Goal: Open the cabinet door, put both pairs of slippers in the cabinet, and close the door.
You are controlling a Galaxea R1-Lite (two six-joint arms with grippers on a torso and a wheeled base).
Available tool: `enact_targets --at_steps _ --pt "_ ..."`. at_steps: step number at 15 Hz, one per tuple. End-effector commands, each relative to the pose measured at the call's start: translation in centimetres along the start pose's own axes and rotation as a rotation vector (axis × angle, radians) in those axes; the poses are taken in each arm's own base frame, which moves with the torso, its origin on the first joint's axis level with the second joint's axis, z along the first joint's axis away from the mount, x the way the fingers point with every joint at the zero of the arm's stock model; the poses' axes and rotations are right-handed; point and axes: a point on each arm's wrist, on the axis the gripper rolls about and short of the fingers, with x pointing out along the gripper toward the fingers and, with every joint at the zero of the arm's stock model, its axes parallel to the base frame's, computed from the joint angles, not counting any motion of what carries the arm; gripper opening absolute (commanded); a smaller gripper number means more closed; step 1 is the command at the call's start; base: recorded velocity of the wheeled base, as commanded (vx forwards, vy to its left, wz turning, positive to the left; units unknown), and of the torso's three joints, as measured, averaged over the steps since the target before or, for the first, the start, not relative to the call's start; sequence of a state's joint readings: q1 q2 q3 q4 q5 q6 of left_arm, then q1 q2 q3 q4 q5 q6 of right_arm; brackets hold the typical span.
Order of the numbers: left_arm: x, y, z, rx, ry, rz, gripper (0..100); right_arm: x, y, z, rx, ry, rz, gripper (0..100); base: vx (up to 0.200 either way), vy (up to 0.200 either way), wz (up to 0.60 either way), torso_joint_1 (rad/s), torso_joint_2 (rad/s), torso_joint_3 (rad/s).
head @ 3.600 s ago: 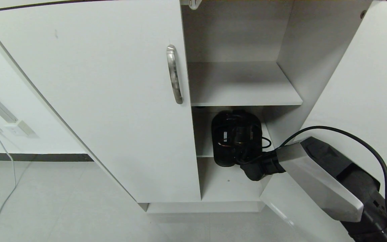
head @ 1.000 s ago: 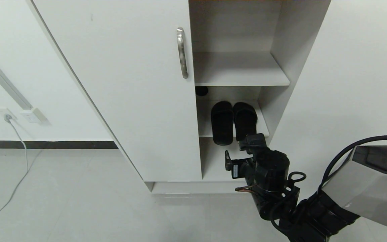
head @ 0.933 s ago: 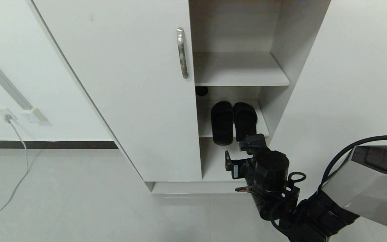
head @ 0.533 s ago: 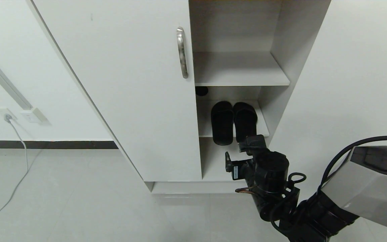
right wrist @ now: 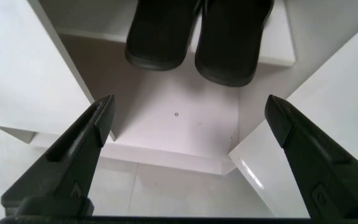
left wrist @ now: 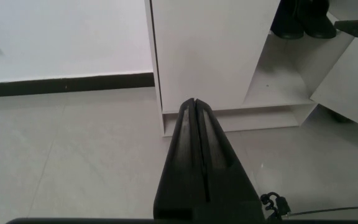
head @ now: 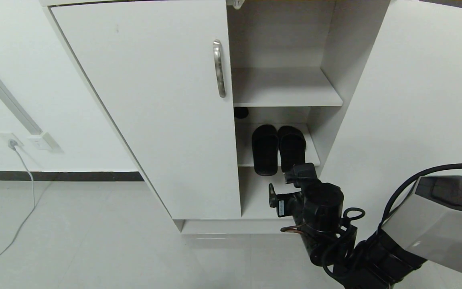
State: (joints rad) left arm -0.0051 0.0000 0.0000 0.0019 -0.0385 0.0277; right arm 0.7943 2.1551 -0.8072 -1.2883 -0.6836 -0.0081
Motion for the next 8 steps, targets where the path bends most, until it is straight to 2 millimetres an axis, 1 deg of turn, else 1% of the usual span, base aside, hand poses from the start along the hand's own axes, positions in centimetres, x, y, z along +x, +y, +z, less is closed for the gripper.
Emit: enact_targets --at_steps 1,8 --pt "0.01 0.0 -0.01 0.0 0.003 0.001 0 0.04 0.05 -0.24 -0.004 0.005 0.0 100 0.0 0.0 0.0 0.007 0.0 0.198" --pt "0.01 0.0 0.01 0.0 0.001 0.001 0 0.02 -0.04 -0.34 -0.008 0.009 -0.002 100 0.0 0.0 0.0 0.002 0.0 0.204"
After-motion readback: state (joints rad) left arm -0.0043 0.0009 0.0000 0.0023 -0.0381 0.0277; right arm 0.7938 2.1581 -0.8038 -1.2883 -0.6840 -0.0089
